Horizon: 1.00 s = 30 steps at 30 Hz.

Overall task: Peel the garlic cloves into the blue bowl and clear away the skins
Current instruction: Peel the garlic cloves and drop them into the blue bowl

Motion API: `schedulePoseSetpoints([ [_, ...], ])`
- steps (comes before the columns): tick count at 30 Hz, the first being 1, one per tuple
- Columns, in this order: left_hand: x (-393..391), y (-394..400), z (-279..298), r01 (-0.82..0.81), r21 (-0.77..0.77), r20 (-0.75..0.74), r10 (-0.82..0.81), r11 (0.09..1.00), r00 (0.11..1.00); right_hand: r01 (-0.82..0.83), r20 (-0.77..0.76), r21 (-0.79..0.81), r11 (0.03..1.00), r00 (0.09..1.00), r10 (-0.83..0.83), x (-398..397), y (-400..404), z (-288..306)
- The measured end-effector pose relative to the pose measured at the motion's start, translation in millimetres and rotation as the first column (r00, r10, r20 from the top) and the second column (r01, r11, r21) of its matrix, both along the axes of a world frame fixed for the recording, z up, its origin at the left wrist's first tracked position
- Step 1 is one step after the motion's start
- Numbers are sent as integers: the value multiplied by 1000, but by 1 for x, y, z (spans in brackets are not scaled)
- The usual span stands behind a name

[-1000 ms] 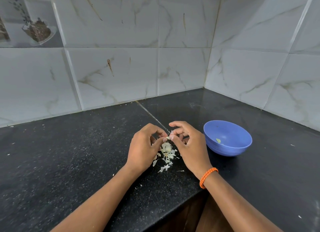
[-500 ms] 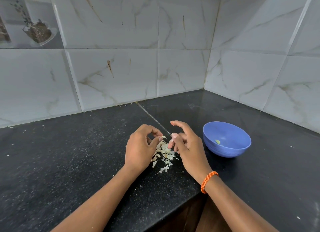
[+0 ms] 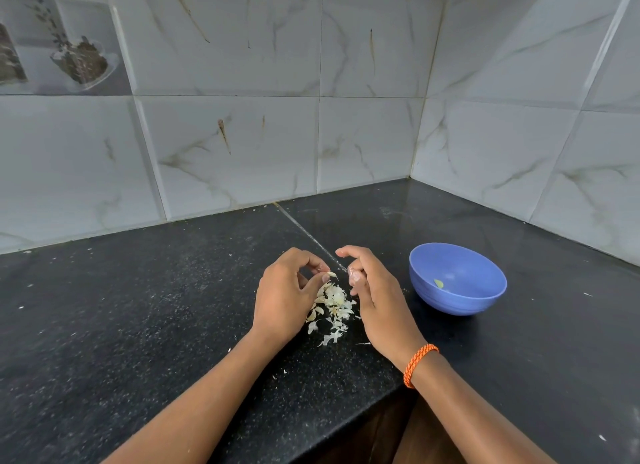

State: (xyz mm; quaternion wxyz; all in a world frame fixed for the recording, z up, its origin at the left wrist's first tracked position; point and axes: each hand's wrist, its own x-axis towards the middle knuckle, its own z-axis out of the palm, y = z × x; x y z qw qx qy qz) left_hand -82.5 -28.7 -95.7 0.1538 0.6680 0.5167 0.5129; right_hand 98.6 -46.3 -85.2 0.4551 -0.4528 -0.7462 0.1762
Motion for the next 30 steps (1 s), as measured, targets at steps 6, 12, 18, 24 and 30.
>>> schedulePoseSetpoints([
  [6,1,-1,3,103,-36,114,-98,994,989,-63,-66,-74,995,996,58,0,4,1],
  [12,1,1,0,178,-51,157,-168,983,973,41,-149,34,999,988,-35,4,4,3],
  [18,-1,1,-2,59,-36,-17,-60,998,998,129,245,109,986,957,-152,29,16,-1],
  [24,1,-2,-1,41,-25,-106,-43,999,993,87,558,206,975,808,-190,39,21,24],
  [30,3,0,-4,39,-27,-100,-41,999,994,52,635,186,981,756,-160,30,22,5],
])
